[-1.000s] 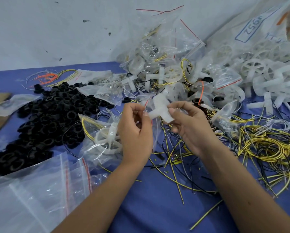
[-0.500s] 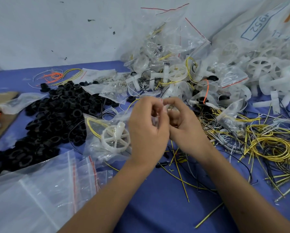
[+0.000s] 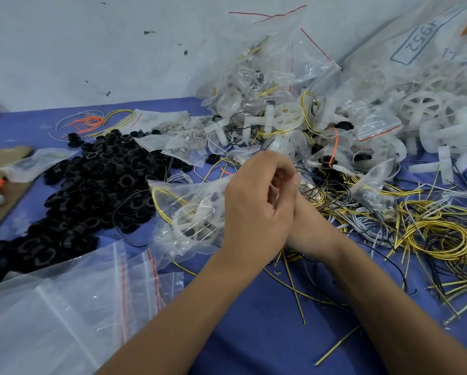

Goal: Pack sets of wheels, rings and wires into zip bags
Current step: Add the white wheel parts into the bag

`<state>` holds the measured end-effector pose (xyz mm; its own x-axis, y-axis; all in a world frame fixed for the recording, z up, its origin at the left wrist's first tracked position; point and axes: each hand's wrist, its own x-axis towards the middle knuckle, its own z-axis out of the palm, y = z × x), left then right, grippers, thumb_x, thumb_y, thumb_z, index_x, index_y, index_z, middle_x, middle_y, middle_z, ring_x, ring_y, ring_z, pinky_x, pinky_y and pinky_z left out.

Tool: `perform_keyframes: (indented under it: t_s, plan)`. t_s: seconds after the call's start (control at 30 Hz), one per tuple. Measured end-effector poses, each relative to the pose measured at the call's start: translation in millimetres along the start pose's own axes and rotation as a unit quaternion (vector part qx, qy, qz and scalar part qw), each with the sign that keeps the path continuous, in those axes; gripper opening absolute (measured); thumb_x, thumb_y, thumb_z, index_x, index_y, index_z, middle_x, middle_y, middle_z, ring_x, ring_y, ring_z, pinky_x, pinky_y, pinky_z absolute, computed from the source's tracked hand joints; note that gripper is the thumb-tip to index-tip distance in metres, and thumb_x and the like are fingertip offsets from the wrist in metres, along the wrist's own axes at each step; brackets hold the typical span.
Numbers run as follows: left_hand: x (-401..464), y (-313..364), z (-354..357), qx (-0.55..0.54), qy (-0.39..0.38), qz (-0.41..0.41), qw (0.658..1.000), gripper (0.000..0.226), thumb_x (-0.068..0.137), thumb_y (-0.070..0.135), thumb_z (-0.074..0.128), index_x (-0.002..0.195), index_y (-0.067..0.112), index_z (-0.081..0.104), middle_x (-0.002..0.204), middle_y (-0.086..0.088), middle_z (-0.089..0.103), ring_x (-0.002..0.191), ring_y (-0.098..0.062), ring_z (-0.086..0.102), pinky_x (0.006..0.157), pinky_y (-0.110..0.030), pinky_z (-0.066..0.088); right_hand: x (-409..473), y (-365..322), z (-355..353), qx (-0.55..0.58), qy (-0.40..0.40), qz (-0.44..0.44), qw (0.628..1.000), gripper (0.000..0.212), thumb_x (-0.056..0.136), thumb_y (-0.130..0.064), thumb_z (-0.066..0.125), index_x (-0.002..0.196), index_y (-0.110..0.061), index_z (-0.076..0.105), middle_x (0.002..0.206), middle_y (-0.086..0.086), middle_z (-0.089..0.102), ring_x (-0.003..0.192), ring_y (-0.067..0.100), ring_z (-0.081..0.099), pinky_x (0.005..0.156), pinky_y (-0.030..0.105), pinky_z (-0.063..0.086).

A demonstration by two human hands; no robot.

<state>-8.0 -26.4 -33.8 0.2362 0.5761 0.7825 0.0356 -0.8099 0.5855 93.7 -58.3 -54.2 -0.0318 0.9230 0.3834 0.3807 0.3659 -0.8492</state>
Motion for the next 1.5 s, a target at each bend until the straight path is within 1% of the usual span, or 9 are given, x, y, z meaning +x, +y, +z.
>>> perform_keyframes:
  t_s: [0.27, 0.37, 0.5, 0.73, 0.97, 1.1, 1.23, 1.37, 1.5]
  plan:
    - [7.5, -4.7, -6.7, 0.011, -0.064, -0.014, 0.998, 0.004, 0.090, 0.009, 0.065, 0.092, 0.011, 0.062, 0.084, 0.005, 0.064, 0.084, -0.016, 0.062, 0.075, -0.038, 0.050, 2.0, 19.8, 5.6, -0.136, 0.056, 0.021, 0.989, 0.021, 0.087, 0.013, 0.056, 0.100, 0.000, 0.064, 0.086, 0.009, 0.065, 0.083, 0.025, 0.065, 0.072, 0.036, 0.056]
    - [15.4, -17.4, -15.4, 0.069, -0.086, -0.015, 0.994, 0.006, 0.096, 0.016, 0.058, 0.093, 0.011, 0.060, 0.089, 0.003, 0.061, 0.087, -0.021, 0.058, 0.075, -0.043, 0.050, -0.4, 20.9, 7.0, -0.083, 0.040, 0.085, 0.992, 0.023, 0.089, 0.022, 0.054, 0.102, 0.004, 0.062, 0.086, 0.004, 0.058, 0.079, 0.015, 0.059, 0.070, 0.014, 0.050]
    - [22.3, -35.0, -30.1, 0.174, -0.115, -0.053, 0.977, 0.013, 0.101, 0.024, 0.055, 0.094, 0.014, 0.060, 0.095, 0.002, 0.059, 0.093, -0.020, 0.055, 0.082, -0.044, 0.049, 2.2, 17.2, 11.5, -0.171, 0.015, 0.024, 0.985, 0.021, 0.091, 0.013, 0.056, 0.085, -0.007, 0.055, 0.078, 0.011, 0.053, 0.074, 0.030, 0.053, 0.065, 0.038, 0.046]
    - [51.5, -58.5, -64.0, 0.202, -0.137, -0.144, 0.959, 0.035, 0.098, 0.047, 0.048, 0.085, 0.020, 0.064, 0.080, 0.006, 0.065, 0.079, -0.014, 0.060, 0.076, -0.035, 0.048, 12.1, 29.6, 16.9, -0.289, -0.070, 0.055, 0.953, 0.030, 0.102, -0.030, 0.057, 0.131, -0.025, 0.062, 0.122, 0.002, 0.066, 0.113, 0.027, 0.061, 0.099, 0.044, 0.050]
    - [48.4, -86.4, -93.5, 0.097, -0.343, -0.295, 0.887, 0.018, 0.094, 0.054, 0.063, 0.097, 0.039, 0.072, 0.091, 0.004, 0.073, 0.077, -0.009, 0.060, 0.077, -0.029, 0.046, 10.2, 11.6, 4.8, -0.017, 0.178, 0.116, 0.977, 0.019, 0.100, -0.020, 0.061, 0.090, -0.019, 0.076, 0.075, -0.006, 0.072, 0.064, 0.012, 0.065, 0.061, 0.032, 0.052]
    - [47.9, -87.4, -88.8, 0.124, -0.311, -0.297, 0.894, 0.018, 0.094, 0.054, 0.063, 0.096, 0.038, 0.071, 0.077, 0.013, 0.066, 0.059, 0.001, 0.052, 0.064, -0.025, 0.040, 10.0, -1.9, -16.2, 0.245, 0.063, 0.173, 0.952, 0.068, 0.102, -0.059, 0.028, 0.104, -0.006, 0.071, 0.090, 0.016, 0.073, 0.078, 0.029, 0.066, 0.067, 0.038, 0.048]
    - [46.1, -85.8, -90.5, 0.080, -0.350, -0.311, 0.880, 0.047, 0.075, 0.074, 0.062, 0.111, 0.046, 0.070, 0.105, 0.018, 0.071, 0.091, 0.001, 0.064, 0.086, -0.027, 0.049, 4.5, -2.0, -17.8, 0.064, -0.031, 0.135, 0.988, 0.016, 0.093, -0.016, 0.072, 0.094, -0.001, 0.069, 0.084, 0.015, 0.075, 0.073, 0.027, 0.069, 0.076, 0.035, 0.054]
    - [45.5, -80.8, -87.0, 0.088, -0.398, -0.303, 0.862, 0.060, 0.077, 0.071, 0.070, 0.132, 0.045, 0.062, 0.136, 0.021, 0.060, 0.125, -0.001, 0.057, 0.113, -0.035, 0.043, 5.1, 6.6, -19.6, 0.098, 0.126, 0.137, 0.978, 0.004, 0.089, -0.001, 0.073, 0.086, 0.001, 0.072, 0.074, 0.014, 0.073, 0.065, 0.020, 0.064, 0.066, 0.031, 0.051]
    - [49.6, -76.2, -82.4, 0.152, -0.351, -0.293, 0.876, 0.034, 0.084, 0.057, 0.071, 0.109, 0.035, 0.062, 0.090, 0.007, 0.060, 0.067, -0.010, 0.058, 0.067, -0.030, 0.047, 8.8, 14.0, -24.8, 0.122, 0.271, 0.107, 0.949, 0.002, 0.091, -0.005, 0.073, 0.090, -0.005, 0.075, 0.068, 0.005, 0.072, 0.057, 0.011, 0.061, 0.057, 0.020, 0.049]
